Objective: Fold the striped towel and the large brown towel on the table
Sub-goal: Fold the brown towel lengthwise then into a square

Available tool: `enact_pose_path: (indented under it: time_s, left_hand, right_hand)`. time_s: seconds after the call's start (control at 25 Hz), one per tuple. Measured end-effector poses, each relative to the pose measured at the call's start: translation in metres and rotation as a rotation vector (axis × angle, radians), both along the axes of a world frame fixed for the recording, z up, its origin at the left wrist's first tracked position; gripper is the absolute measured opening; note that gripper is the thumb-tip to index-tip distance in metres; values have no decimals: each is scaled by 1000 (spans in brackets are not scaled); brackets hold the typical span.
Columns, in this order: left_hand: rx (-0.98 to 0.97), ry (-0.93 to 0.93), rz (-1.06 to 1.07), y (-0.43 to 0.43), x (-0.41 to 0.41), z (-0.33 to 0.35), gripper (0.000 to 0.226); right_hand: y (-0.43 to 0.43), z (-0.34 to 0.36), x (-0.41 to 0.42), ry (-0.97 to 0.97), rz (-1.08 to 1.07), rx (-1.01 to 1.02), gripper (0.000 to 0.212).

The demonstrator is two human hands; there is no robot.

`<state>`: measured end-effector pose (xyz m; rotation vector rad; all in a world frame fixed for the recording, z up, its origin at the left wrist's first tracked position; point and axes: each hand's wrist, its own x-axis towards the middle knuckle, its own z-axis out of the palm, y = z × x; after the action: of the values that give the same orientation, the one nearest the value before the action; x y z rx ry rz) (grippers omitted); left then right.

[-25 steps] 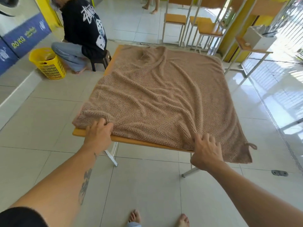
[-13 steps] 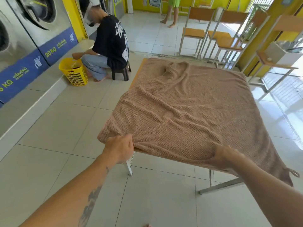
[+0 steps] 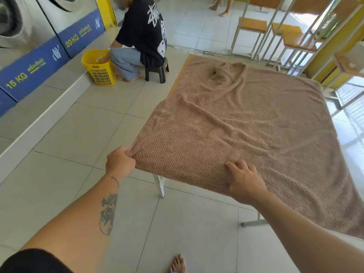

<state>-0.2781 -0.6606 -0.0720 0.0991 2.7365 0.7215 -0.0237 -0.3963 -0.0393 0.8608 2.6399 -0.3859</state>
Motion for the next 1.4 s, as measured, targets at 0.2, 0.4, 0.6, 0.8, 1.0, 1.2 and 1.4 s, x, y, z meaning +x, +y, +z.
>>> enact_pose_path:
  time_s: [0.2,0.4,0.6,0.8,1.0,1.2,1.4]
  left_hand:
    - [15,-41,124,-8,8,16,28]
    - [-26,197,53,39,36,49,30]
    - [211,180,-167,128,86,73,24]
    - [304,88,-357,256,182,78,24]
    - [122,-85,-324,371,289,42,40]
    - [-161,-265,-118,416,321,27,69]
    - [60,-74,-110,490,310,72,16]
  right_hand:
    - [0,7,11,102,11,-72,66]
    - [18,17,20,158,-17,-131,58]
    - [66,47,56,210,-62,-250,56]
    - [176,73,141,241,-176,-258,56]
    - [289,82,237,275,-199,-324,55]
    - [379,100,278,215,-95,-293,57]
    - [455,114,254,231,22,-298,55]
